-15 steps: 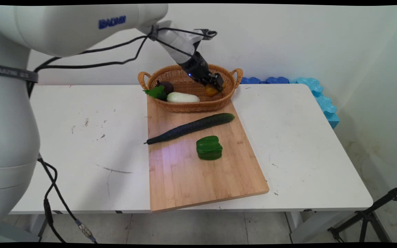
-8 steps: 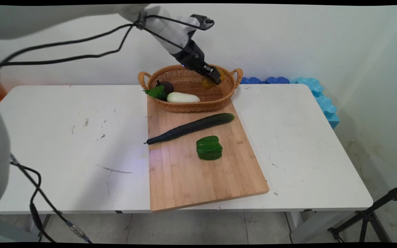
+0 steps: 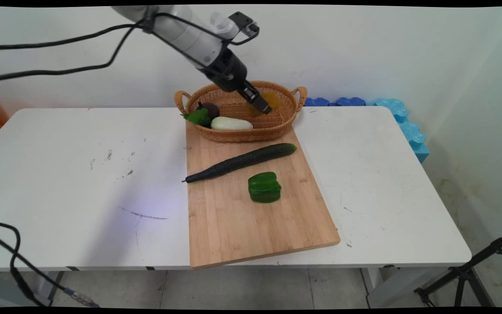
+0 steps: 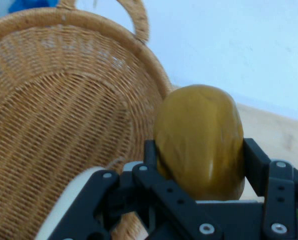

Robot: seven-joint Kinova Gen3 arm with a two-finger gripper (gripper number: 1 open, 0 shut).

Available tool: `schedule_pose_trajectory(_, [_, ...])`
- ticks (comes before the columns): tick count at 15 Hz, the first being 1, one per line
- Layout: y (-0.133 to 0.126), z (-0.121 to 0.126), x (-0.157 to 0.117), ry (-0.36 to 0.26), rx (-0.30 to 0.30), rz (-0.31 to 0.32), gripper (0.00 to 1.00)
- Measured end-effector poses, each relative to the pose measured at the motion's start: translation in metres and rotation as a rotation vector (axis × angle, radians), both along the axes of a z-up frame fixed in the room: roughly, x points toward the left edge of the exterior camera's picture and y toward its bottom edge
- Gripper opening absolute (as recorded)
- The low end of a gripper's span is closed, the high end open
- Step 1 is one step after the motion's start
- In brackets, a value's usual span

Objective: Place the picked object on the cutting board

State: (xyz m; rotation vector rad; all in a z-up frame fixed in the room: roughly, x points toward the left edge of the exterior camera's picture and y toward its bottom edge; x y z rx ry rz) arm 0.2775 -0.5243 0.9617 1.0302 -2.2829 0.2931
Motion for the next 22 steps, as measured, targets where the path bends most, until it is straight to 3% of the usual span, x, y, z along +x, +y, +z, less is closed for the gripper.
schedule_pose_trajectory(11, [0.094, -0.016, 0.019, -0.071, 0.036, -0.147, 0.00])
schedule_pose_trajectory(22, [0.157, -0.069, 0.041, -0.134, 0.090, -0.195, 0.00])
